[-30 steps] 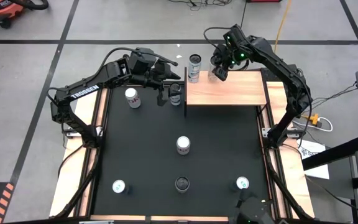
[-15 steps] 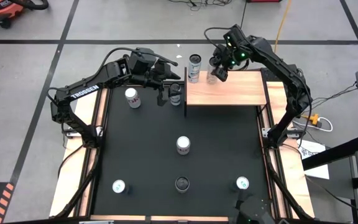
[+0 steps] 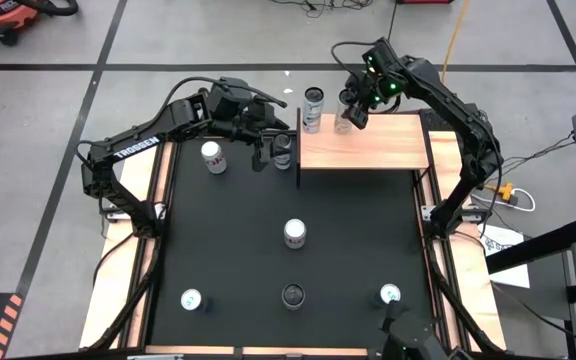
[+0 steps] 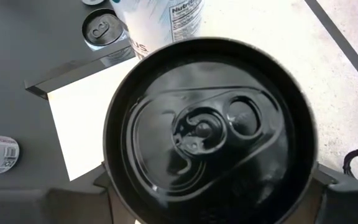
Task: Place canned beverage on shelf
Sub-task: Put the top white-yellow soda can on the shelf
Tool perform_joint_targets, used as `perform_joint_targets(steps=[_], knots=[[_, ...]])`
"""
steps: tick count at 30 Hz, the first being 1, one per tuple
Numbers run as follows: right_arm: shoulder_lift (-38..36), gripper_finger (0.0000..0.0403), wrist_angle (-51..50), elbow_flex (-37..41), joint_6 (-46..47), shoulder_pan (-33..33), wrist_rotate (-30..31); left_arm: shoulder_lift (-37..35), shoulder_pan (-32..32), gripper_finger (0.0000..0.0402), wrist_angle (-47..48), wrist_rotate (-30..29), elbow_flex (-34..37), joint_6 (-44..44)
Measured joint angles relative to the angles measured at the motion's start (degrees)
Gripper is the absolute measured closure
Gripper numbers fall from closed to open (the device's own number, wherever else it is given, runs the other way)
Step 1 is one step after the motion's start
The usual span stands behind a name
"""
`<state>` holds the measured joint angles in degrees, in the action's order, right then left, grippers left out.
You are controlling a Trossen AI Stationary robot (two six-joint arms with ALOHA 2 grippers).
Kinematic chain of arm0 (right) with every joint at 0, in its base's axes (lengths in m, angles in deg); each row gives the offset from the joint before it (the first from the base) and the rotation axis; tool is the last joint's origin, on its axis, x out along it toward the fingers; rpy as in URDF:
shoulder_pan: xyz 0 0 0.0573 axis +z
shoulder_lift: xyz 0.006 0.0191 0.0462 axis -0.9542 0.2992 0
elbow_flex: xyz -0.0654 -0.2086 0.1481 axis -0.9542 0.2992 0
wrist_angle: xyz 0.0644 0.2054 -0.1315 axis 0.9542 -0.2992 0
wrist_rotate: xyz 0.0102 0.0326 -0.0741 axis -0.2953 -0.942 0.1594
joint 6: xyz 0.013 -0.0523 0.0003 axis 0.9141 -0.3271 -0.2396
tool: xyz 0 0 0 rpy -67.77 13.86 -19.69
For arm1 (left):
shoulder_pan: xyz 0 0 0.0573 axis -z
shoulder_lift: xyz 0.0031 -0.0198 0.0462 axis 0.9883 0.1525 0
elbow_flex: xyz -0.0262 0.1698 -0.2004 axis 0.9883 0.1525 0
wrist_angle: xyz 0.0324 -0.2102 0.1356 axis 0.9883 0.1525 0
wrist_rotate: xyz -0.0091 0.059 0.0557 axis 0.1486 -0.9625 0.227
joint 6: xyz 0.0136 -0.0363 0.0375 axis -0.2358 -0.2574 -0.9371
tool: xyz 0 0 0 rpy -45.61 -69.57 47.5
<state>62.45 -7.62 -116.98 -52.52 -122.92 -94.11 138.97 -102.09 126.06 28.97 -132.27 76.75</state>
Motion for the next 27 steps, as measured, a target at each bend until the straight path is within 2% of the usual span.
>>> perform_joint_targets(steps=[10,27], knots=[[2.80,0.0138,0.68,-0.11,-0.01,-0.02,-0.61,0.00,0.00,0.0084,0.01,0.00,0.00,0.01],[2.26,0.0137,-1.64,-0.04,-1.27,0.02,-0.20,0.00,0.00,0.0084,-0.04,0.00,0.00,-1.26]])
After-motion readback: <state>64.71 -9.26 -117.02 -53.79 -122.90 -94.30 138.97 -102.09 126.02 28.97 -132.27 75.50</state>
